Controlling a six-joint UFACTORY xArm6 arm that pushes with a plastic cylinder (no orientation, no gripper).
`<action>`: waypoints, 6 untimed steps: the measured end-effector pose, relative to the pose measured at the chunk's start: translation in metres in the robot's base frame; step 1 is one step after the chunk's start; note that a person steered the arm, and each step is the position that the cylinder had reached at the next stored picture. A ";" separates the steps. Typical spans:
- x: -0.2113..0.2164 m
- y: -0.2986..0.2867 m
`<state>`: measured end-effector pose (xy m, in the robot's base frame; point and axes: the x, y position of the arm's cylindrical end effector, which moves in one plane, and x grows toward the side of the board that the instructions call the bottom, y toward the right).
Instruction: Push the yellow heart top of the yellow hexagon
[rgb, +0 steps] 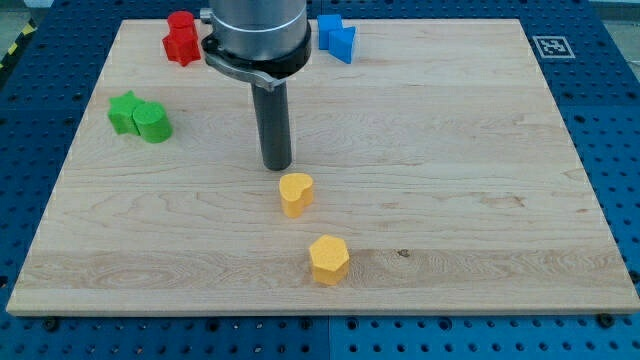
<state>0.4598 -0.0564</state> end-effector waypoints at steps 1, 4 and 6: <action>0.020 0.000; 0.049 0.031; 0.034 0.022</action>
